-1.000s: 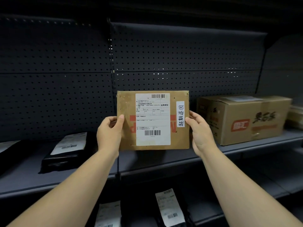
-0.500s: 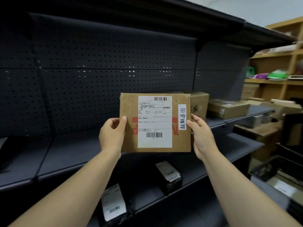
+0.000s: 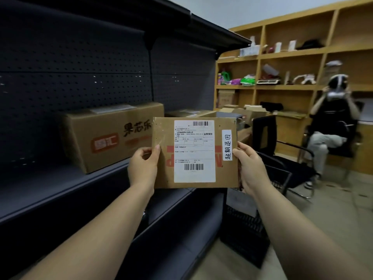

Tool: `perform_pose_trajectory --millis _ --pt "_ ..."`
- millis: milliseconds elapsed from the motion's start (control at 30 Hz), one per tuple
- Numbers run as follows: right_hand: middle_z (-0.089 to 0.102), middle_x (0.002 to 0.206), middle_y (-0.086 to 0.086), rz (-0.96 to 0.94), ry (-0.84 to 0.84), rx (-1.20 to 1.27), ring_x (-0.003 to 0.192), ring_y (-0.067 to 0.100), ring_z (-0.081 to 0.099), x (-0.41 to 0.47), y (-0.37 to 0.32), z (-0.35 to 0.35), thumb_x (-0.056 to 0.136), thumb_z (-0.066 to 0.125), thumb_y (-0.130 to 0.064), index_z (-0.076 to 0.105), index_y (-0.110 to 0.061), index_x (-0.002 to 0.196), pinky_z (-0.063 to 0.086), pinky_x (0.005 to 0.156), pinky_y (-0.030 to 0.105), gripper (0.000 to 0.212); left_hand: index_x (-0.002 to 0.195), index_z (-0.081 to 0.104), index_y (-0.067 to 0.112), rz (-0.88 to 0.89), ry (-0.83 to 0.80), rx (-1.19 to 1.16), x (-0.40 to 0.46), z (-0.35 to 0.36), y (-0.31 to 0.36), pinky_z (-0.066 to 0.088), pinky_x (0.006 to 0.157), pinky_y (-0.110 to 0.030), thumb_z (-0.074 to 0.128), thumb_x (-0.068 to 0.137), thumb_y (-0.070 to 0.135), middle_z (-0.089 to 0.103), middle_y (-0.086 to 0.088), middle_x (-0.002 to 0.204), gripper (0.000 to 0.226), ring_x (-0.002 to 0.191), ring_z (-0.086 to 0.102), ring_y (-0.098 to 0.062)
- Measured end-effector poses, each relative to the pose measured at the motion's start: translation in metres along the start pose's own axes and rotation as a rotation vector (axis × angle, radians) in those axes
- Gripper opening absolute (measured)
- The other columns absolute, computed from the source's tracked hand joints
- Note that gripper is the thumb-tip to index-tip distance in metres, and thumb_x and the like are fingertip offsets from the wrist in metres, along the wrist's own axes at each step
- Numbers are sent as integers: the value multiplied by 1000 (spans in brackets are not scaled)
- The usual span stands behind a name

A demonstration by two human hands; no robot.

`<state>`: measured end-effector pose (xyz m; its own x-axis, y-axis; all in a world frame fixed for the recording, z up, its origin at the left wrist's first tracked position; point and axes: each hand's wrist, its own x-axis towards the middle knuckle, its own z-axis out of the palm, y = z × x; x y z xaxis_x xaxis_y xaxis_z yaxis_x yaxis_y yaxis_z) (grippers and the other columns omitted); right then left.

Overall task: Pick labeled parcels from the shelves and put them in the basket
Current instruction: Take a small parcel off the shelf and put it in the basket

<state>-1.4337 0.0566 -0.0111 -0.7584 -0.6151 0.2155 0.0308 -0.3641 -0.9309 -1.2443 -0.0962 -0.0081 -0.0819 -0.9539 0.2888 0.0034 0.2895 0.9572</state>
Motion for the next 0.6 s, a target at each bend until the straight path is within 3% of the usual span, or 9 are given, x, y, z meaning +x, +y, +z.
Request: perform_pose_trajectory --millis 100,267,367,600 --pt "73 104 -1 -1 83 -31 84 14 71 11 1 -42 90 55 -18 58 -23 121 54 60 28 31 82 60 30 -12 -86 -8 -6 47 -5 45 65 -31 60 83 50 64 12 87 21 81 59 -10" --pt "71 109 0 -13 202 -82 91 16 70 35 6 -102 88 56 -22 57 -20 125 55 66 31 37 73 58 29 -17 -213 -12 -10 119 -13 48 70 -33 60 83 48 64 12 82 22 78 60 -11" --pt "72 108 1 -15 259 -102 94 19 70 53 10 -130 88 57 -22 57 -20 125 57 73 37 37 71 57 29 -28 -275 -22 -9 161 -19 46 65 -30 60 84 47 63 13 80 22 77 59 -10" --pt "75 97 -3 -6 375 -141 81 12 72 112 28 -174 86 60 -23 60 -22 117 53 54 25 32 74 58 28 -63 -403 -32 21 259 -43 41 55 -26 60 85 46 64 10 81 22 73 60 -9"
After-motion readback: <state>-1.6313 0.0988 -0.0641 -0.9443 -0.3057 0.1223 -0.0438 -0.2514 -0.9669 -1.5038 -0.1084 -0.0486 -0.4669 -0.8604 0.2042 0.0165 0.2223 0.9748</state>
